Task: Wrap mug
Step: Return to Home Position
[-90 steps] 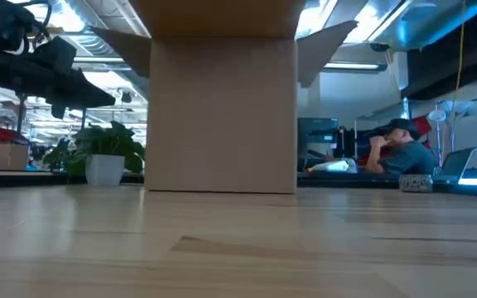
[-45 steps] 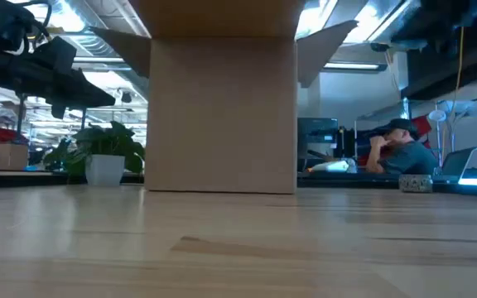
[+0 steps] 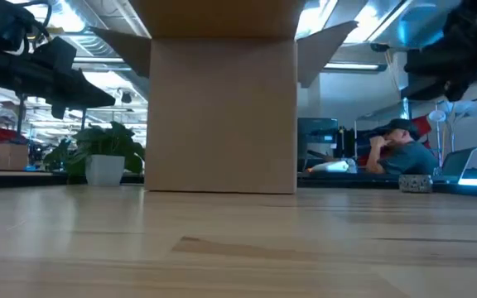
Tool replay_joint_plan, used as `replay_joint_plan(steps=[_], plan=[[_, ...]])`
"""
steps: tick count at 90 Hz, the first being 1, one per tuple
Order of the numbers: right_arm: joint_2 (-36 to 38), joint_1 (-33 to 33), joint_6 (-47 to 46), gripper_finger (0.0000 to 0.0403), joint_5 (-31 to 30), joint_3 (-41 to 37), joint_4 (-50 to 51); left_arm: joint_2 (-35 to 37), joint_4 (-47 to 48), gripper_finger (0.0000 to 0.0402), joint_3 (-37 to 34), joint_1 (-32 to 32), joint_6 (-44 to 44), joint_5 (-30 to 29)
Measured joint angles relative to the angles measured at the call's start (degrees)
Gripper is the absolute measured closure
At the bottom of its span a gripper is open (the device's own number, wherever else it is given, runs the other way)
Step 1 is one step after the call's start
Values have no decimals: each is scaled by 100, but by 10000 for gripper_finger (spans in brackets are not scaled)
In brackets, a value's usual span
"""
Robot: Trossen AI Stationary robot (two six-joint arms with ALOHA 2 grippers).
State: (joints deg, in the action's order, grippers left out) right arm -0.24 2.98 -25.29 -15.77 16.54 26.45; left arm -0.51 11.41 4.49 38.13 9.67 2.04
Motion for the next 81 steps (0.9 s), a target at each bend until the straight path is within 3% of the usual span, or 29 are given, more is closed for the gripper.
replay_joint_plan(steps=[19, 40, 54, 81], plan=[[3, 0, 168, 403, 129, -153, -54, -2, 2, 402, -1, 0, 0, 0], [-1, -2, 550, 403, 350, -806, -1777, -2, -11, 402, -4, 1, 0, 0], [-1, -2, 571, 403, 614, -1201, -2290, 0, -11, 402, -3, 0, 0, -1], [1, -2, 725, 403, 1231, -1471, -2436, 0, -4, 402, -2, 2, -1, -2]])
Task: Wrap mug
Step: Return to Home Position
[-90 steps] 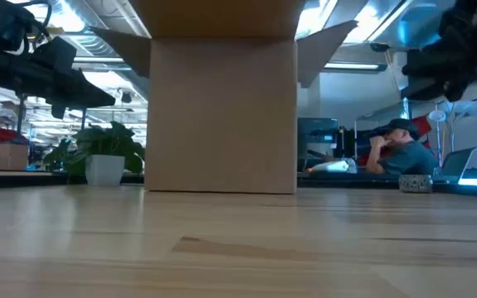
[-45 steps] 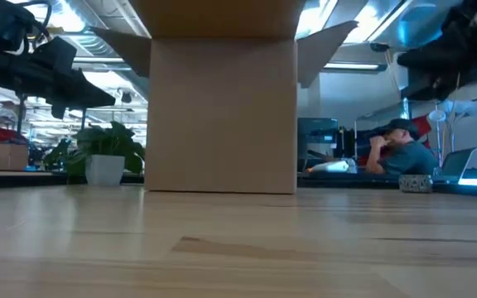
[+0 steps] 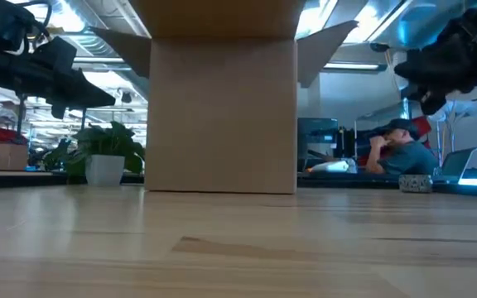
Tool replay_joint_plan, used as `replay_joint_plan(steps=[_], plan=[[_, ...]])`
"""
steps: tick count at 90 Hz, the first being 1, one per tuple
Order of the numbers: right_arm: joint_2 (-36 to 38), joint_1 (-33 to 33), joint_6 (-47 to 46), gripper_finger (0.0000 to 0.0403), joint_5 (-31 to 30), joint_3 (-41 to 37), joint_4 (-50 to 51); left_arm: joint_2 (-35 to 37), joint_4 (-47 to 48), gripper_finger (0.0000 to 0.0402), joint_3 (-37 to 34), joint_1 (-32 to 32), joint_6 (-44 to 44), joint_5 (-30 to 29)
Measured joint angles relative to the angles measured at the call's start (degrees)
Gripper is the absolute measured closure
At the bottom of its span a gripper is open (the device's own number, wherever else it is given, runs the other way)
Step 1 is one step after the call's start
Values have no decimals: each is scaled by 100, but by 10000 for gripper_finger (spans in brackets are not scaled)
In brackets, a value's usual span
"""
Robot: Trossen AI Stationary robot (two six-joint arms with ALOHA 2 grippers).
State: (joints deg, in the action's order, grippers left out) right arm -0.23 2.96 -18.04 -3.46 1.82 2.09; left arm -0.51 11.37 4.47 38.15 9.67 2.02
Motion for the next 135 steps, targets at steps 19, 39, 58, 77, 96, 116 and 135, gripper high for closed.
replay_joint_plan(steps=[19, 39, 58, 77, 96, 116, 135], plan=[[-2, 2, 54, 403, 387, -2, 63, -2, -2, 402, 0, -1, 1, 0], [-2, 2, 52, 403, 305, -2, 63, -2, 1, 402, 0, -2, 1, 0], [-2, 2, 54, 403, 305, -2, 70, -2, 1, 402, 0, -2, 1, 0], [-2, 2, 53, 403, 305, -2, 72, -2, 1, 402, 0, 0, 1, 0], [-2, 1, 52, 403, 307, -2, 74, -2, 1, 402, 0, -2, 0, 0], [-2, 2, 52, 403, 307, -2, 76, -1, 1, 402, 0, -1, 1, 0], [-2, 2, 52, 403, 307, -2, 77, -2, 1, 402, 0, 0, 1, 0]])
